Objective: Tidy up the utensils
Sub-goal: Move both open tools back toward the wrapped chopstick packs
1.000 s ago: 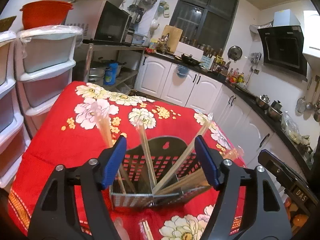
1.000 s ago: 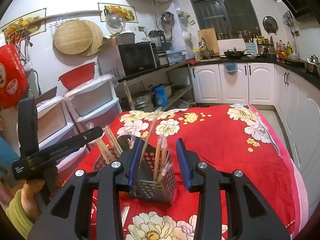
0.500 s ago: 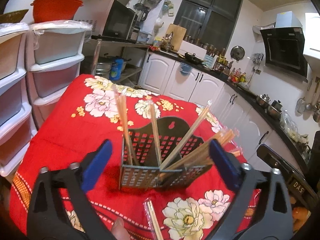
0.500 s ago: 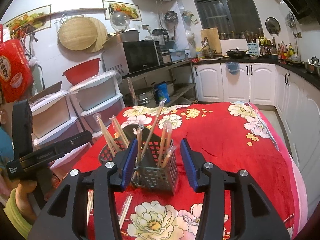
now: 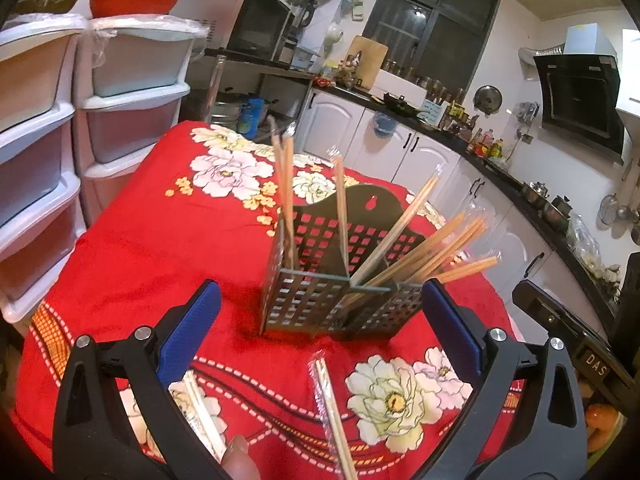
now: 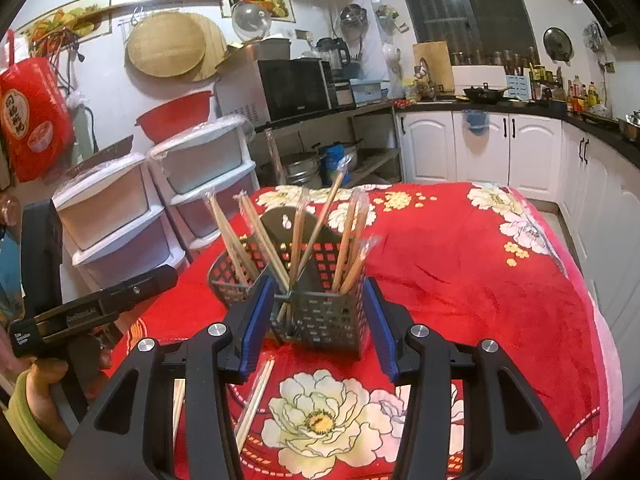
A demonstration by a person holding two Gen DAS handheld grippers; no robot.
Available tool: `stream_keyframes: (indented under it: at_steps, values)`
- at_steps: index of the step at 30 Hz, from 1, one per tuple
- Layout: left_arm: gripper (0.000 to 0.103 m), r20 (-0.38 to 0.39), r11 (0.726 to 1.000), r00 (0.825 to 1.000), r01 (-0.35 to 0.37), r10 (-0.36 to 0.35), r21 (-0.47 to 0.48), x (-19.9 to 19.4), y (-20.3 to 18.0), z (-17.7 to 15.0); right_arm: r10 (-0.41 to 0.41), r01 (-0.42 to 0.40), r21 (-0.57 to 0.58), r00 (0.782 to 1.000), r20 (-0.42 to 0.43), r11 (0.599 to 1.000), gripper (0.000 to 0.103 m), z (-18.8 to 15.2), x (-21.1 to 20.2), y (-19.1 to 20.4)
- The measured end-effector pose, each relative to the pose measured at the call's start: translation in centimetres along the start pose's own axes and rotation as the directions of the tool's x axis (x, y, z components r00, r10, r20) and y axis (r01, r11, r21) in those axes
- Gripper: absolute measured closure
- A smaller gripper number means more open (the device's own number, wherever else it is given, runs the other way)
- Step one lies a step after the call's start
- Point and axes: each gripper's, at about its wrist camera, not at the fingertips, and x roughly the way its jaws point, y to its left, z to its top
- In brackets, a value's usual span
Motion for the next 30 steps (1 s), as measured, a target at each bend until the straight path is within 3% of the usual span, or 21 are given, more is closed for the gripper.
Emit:
stream_keyframes:
  at_steps: [30]
  values:
    - [0.012, -0.11, 0.992, 0.99, -0.094, 0.084, -0.09, -0.3, 6.9, -5.5, 0.074, -0.087, -0.076, 0.985, -0.157, 0.993, 0.059, -4.4, 4.6, 5.2]
